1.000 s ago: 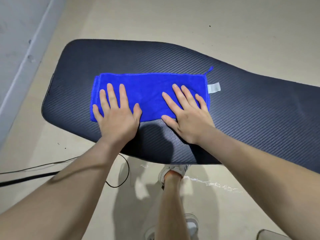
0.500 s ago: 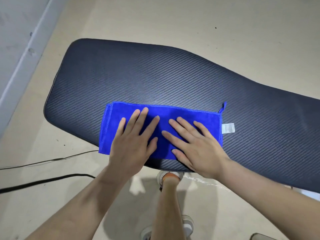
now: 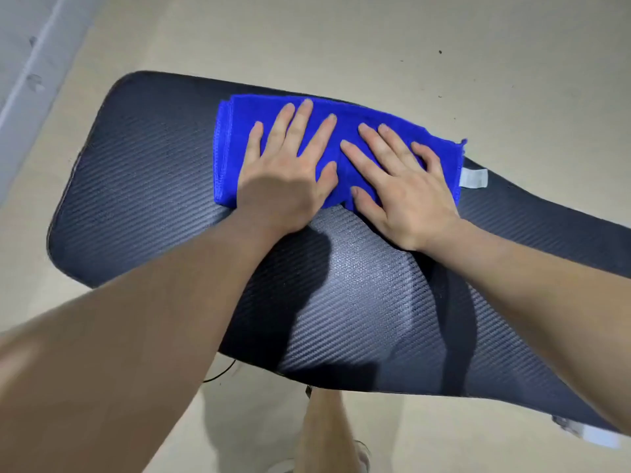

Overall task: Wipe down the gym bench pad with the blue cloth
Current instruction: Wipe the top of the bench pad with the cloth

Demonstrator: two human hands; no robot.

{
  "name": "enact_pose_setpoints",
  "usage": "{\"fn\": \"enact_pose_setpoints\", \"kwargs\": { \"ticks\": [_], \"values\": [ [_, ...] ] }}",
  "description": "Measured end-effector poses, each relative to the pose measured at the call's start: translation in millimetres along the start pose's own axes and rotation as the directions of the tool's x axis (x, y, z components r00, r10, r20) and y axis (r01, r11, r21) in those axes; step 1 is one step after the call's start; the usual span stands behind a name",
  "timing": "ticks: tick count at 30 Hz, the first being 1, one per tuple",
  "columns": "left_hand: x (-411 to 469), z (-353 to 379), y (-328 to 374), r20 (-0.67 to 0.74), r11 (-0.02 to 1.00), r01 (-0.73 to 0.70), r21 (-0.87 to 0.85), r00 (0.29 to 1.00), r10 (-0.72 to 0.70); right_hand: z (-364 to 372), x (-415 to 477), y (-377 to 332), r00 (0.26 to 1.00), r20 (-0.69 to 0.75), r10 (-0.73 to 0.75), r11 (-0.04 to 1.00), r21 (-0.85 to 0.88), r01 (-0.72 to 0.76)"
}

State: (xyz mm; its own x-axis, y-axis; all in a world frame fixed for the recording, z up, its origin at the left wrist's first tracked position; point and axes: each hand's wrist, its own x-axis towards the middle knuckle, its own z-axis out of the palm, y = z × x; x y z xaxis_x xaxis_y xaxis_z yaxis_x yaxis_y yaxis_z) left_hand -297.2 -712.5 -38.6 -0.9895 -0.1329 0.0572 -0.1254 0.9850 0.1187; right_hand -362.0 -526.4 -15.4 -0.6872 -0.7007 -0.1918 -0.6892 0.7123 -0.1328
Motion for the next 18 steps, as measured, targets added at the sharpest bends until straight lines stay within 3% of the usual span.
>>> {"fn": "enact_pose_setpoints", "kwargs": {
  "ticks": [10,15,18],
  "values": [
    [-35.4,-12.3,35.6,0.191,0.998,0.054,-0.036,0.980,-0.046,6.5,-51.6,-9.6,0.998,0.043,0.044,0.999,0.011,-0.045],
    [-45.0,-15.7,75.0,0.249,0.996,0.074,-0.040,0.967,-0.062,5.8,-83.7,19.9,0.997,0.074,0.027,0.999,0.030,-0.029],
    [-36.9,-14.4,106.3,0.282,0.998,0.014,-0.057,0.960,0.002,5.3,-102.8,54.8,0.995,0.086,0.040,0.999,0.006,-0.041]
  ]
}}
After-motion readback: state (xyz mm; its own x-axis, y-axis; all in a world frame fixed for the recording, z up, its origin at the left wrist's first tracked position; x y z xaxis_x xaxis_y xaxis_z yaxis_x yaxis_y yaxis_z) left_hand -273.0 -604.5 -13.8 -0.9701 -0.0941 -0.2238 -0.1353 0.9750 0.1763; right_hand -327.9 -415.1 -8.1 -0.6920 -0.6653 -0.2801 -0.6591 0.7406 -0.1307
